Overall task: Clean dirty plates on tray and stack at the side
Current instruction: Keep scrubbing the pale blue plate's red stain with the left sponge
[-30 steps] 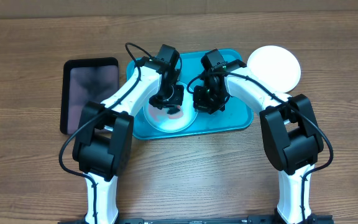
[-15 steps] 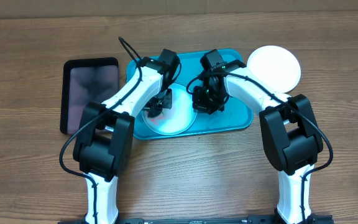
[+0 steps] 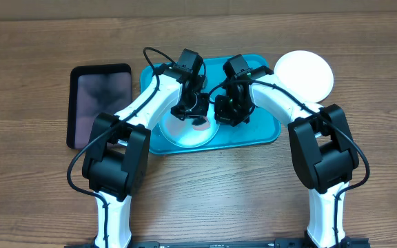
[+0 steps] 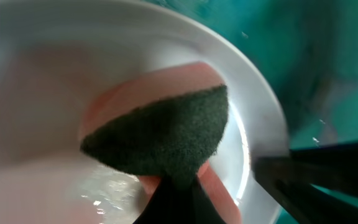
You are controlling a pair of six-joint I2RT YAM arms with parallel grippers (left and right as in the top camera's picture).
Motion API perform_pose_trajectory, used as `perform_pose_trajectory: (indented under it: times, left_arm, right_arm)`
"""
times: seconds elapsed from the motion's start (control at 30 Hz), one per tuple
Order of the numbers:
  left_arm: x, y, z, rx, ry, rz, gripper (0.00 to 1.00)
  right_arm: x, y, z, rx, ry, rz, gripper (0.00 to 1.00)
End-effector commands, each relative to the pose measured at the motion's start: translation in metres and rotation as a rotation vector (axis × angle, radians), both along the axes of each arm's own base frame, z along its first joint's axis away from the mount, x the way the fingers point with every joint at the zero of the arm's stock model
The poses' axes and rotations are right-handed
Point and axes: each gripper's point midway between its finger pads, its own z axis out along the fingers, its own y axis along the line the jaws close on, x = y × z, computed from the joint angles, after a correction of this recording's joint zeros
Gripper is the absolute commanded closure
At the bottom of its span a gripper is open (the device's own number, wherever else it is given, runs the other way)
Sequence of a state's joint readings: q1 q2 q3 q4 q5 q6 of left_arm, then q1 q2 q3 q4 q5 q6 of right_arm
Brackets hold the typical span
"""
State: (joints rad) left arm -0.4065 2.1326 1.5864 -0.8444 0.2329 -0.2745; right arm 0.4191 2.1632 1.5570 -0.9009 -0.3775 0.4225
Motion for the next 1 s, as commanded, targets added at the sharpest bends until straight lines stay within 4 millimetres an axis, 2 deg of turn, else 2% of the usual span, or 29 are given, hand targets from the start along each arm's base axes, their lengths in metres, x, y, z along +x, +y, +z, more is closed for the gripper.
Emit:
perform_pose_trajectory:
  times: [0.0,0.1,0.17,0.33,0.43,0.53,0.63,0.77,0.9,0.97]
  left_arm:
    - [0.008,0.03,-0.016,0.172,-0.031,0.077,0.96]
    - [0.006,0.05,-0.017,0.277,-0.036,0.107,0.96]
    - [0.002,0.072,-0.016,0.394,-0.034,0.154,0.96]
    - [-0.011,0.105,-0.01,0.571,-0.014,0.207,0.95]
    - [-0.021,0.115,-0.007,0.623,0.019,0.229,0.96]
    - [-0.029,0.116,-0.006,0.636,0.049,0.223,0.96]
    - [-0.037,0.099,-0.008,0.57,0.093,0.152,0.96]
    - [-0.047,0.047,-0.015,0.319,0.148,-0.021,0.96]
    - [-0.047,0.0,-0.016,0.131,0.139,-0.042,0.96]
    - [-0.042,-0.005,-0.018,0.157,0.094,-0.057,0.96]
  right_arm:
    - [0.004,0.004,0.006,0.016,-0.013,0.002,0.96]
    - [0.004,0.004,0.006,0.016,-0.014,0.002,0.96]
    - [0.004,0.004,0.006,0.016,-0.014,0.002,0.96]
    - [0.004,0.004,0.006,0.016,-0.013,0.002,0.96]
    - [0.004,0.004,0.006,0.016,-0.014,0.002,0.96]
    - [0.004,0.004,0.006,0.016,-0.013,0.002,0.96]
    - [0.004,0.004,0.006,0.016,-0.013,0.002,0.96]
    - [0.004,0.004,0.006,0.016,-0.013,0.002,0.96]
    - [0.004,0.004,0.006,0.018,-0.012,0.002,0.96]
    - [0.003,0.005,0.006,0.027,-0.008,0.003,0.96]
